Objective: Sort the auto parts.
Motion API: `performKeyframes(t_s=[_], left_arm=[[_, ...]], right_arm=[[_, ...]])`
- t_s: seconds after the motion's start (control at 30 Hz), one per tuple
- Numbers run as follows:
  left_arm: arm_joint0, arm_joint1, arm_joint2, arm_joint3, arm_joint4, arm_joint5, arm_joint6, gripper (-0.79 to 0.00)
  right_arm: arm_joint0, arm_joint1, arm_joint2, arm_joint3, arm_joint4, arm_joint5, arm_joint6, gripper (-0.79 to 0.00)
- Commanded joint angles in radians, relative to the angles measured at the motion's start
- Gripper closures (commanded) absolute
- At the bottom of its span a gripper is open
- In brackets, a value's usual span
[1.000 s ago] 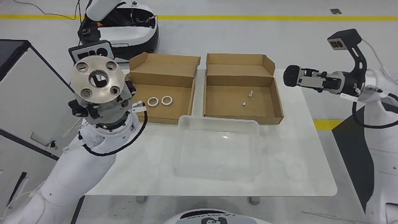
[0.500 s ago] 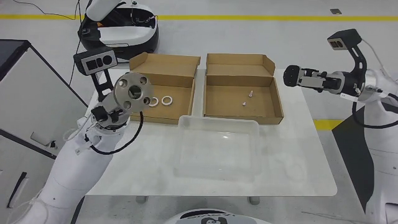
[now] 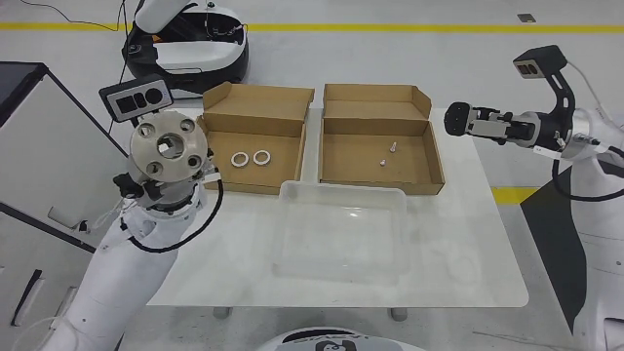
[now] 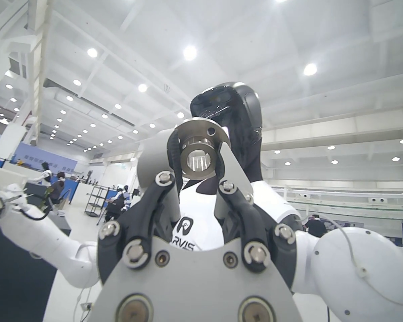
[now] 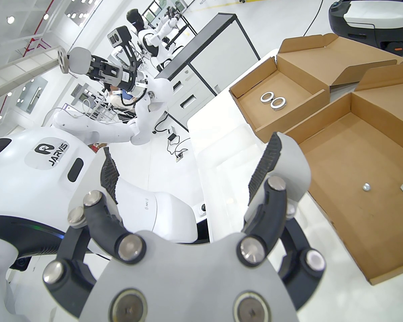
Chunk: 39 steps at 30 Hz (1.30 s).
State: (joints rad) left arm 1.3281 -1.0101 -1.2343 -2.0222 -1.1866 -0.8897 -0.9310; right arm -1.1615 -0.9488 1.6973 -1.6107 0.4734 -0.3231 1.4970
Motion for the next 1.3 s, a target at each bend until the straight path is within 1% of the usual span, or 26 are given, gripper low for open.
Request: performKeyframes(t_s=[0.0, 0.2, 0.3, 0.4, 0.63, 0.7, 0.9, 1.07, 1.27], left_arm=[[0.006, -0.009, -0.014, -0.003, -0.018, 0.016, -0.016, 0.000], [0.024, -0.032, -0.053, 0.002, 0.001, 0.050, -0.050, 0.000], [0.033, -0.045, -0.062, -0.002, 0.005, 0.051, -0.051, 0.000], [0.035, -0.055, -0.078, 0.007, 0.041, 0.062, -0.062, 0.000], [0.046, -0.064, -0.111, 0.045, 0.228, 0.088, -0.087, 0.000], [0.051, -0.066, -0.109, 0.047, 0.244, 0.083, -0.083, 0.000], [0.047, -0.073, -0.098, 0.044, 0.203, 0.081, -0.080, 0.000], [0.045, -0.083, -0.094, 0.045, 0.116, 0.091, -0.090, 0.000], [0.050, -0.098, -0.111, 0.042, 0.072, 0.116, -0.115, 0.000]], right_arm=[[0.000, 0.000, 0.000, 0.000, 0.000, 0.000, 0.000, -0.785], [0.000, 0.000, 0.000, 0.000, 0.000, 0.000, 0.000, -0.785], [0.000, 0.000, 0.000, 0.000, 0.000, 0.000, 0.000, -0.785], [0.000, 0.000, 0.000, 0.000, 0.000, 0.000, 0.000, -0.785], [0.000, 0.000, 0.000, 0.000, 0.000, 0.000, 0.000, -0.785], [0.000, 0.000, 0.000, 0.000, 0.000, 0.000, 0.000, -0.785], [0.000, 0.000, 0.000, 0.000, 0.000, 0.000, 0.000, -0.785], [0.000, 0.000, 0.000, 0.000, 0.000, 0.000, 0.000, -0.785], [0.000, 0.000, 0.000, 0.000, 0.000, 0.000, 0.000, -0.785]])
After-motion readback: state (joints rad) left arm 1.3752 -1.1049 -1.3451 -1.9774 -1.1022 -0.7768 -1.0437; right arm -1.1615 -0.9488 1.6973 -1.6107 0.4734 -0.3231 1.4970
